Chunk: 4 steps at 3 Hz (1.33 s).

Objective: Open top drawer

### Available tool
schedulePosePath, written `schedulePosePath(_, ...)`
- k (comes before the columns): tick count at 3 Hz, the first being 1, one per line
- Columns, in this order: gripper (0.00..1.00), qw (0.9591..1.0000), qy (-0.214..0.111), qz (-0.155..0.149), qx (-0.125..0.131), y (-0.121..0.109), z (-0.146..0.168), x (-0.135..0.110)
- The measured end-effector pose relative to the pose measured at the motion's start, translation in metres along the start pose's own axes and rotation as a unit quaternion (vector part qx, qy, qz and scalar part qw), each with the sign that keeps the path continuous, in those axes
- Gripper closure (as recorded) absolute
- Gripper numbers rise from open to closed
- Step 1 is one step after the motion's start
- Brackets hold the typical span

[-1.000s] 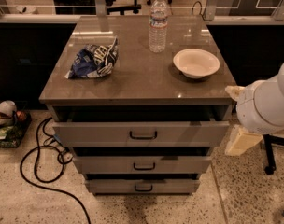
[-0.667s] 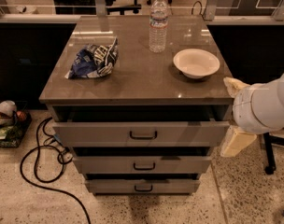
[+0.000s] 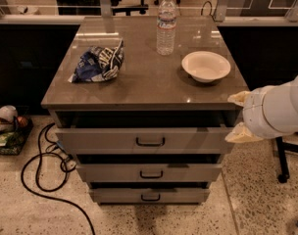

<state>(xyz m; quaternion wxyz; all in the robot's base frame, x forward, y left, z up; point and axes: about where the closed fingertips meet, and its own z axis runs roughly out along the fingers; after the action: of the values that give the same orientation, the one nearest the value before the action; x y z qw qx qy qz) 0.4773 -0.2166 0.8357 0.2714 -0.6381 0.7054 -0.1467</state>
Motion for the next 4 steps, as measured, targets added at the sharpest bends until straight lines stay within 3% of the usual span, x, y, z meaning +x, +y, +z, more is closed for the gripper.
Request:
schedulePosePath(2,0.85,1.0000,0.000,-0.002,0.000,0.0001,-0.0005,-0.0015)
schedulePosePath(3,1.00,1.0000,0.000,-0.002,0.000,0.0002,-0.0006,-0.0021)
schedulePosePath(4,1.00,1.0000,0.000,-0.002,0.000,0.0002,-0.0005,-0.0022)
